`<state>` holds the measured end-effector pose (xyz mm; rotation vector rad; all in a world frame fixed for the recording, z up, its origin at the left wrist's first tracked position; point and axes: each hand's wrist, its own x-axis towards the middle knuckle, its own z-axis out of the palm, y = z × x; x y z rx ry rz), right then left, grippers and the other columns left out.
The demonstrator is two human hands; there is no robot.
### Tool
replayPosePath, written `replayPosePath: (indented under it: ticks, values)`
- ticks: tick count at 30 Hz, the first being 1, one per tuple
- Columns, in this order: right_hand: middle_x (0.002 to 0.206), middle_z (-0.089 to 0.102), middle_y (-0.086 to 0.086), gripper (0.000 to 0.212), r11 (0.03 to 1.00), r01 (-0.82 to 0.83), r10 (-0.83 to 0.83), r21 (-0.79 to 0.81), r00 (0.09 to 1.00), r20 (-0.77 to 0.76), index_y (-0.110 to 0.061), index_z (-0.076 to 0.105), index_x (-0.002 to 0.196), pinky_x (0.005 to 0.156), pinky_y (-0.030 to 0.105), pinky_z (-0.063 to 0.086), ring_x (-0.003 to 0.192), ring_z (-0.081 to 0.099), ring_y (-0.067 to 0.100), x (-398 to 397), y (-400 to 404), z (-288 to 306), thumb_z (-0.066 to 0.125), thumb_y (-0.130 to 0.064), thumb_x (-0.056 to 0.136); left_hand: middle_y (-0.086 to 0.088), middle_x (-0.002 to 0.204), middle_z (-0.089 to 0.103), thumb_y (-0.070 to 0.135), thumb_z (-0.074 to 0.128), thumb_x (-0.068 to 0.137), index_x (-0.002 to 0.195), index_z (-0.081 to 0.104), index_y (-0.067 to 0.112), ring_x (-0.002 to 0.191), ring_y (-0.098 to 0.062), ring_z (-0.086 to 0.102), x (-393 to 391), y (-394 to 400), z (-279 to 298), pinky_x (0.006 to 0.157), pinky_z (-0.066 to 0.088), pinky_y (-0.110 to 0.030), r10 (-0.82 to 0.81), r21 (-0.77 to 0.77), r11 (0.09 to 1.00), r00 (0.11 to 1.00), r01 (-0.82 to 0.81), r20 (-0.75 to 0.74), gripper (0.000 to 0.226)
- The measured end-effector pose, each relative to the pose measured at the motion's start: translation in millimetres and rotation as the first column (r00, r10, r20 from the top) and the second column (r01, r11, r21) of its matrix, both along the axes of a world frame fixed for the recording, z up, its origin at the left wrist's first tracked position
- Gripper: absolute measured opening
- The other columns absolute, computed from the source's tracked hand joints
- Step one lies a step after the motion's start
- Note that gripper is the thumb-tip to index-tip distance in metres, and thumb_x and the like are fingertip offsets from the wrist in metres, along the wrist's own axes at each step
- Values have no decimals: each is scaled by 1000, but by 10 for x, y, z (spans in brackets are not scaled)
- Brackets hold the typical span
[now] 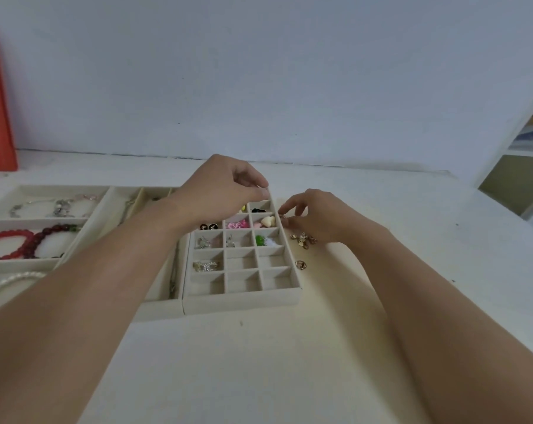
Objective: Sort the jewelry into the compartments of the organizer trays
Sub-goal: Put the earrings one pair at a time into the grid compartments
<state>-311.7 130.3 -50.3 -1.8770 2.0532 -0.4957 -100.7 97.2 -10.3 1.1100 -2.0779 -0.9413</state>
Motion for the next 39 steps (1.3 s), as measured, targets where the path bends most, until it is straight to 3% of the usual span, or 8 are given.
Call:
replayPosePath:
  ticks: [3,11,16,25,28,32,35,39]
  values:
    - [107,64,-4,26,1000,-4,4,2,1000,6,-25,70,111,56,20,41,73,58,4,7,-8,-19,71,-40,91,6,90,74,28,77,87,95,76,25,91,-14,70,16,-7,6,72,49,-20,-5,-1,1000,1000,5,-7,8]
    - [100,68,-7,18,999,13,-10,-31,995,97,-26,70,99,62,22,41,71,58,6,-39,54,-41,75,-37,87,6,92,74,26,77,86,97,76,23,93,-14,70,13,-15,-9,80,54,-27,-9,4,1000,1000,9,-6,11]
    - [100,69,-3,6,999,24,-19,-32,992,128,-26,68,89,59,20,43,66,59,8,-37,64,-46,74,-24,86,8,93,73,25,77,87,98,76,23,88,-6,67,-4,-11,-30,67,45,-15,-24,8,1000,1000,24,1,11]
    - [99,66,-11,4,996,33,-25,-88,996,85,-25,67,92,58,18,38,69,57,4,-23,122,-31,67,-22,91,11,93,73,26,78,86,99,76,24,82,-3,66,-51,15,-80,68,46,-17,-43,-3,999,998,43,50,14]
    - [88,65,-19,4,985,51,-26,-162,988,152,-24,68,91,57,18,39,63,54,-1,-32,188,39,68,-28,92,11,91,74,27,78,86,99,76,25,75,-2,66,-81,42,-103,68,45,-17,-52,-18,998,997,53,65,14]
    - [69,61,-31,11,972,58,2,-226,967,255,-22,69,92,43,10,39,53,52,-2,43,299,160,70,-33,92,9,82,75,24,81,82,93,75,25,68,-3,70,-122,84,-131,62,46,-14,-61,-8,998,997,61,39,12]
    - [72,61,-17,12,967,60,24,-246,946,323,-15,70,95,39,13,38,45,50,-2,125,353,220,70,-27,93,9,79,75,26,84,80,91,76,26,69,-1,70,-139,95,-147,66,50,-17,-65,-13,998,998,65,21,13]
    - [71,61,-13,11,967,57,32,-250,939,341,-15,72,93,39,9,33,41,48,-1,200,394,239,71,-26,92,6,78,76,26,84,79,86,77,26,63,-2,69,-139,90,-147,65,49,-18,-50,-31,998,999,50,2,9]
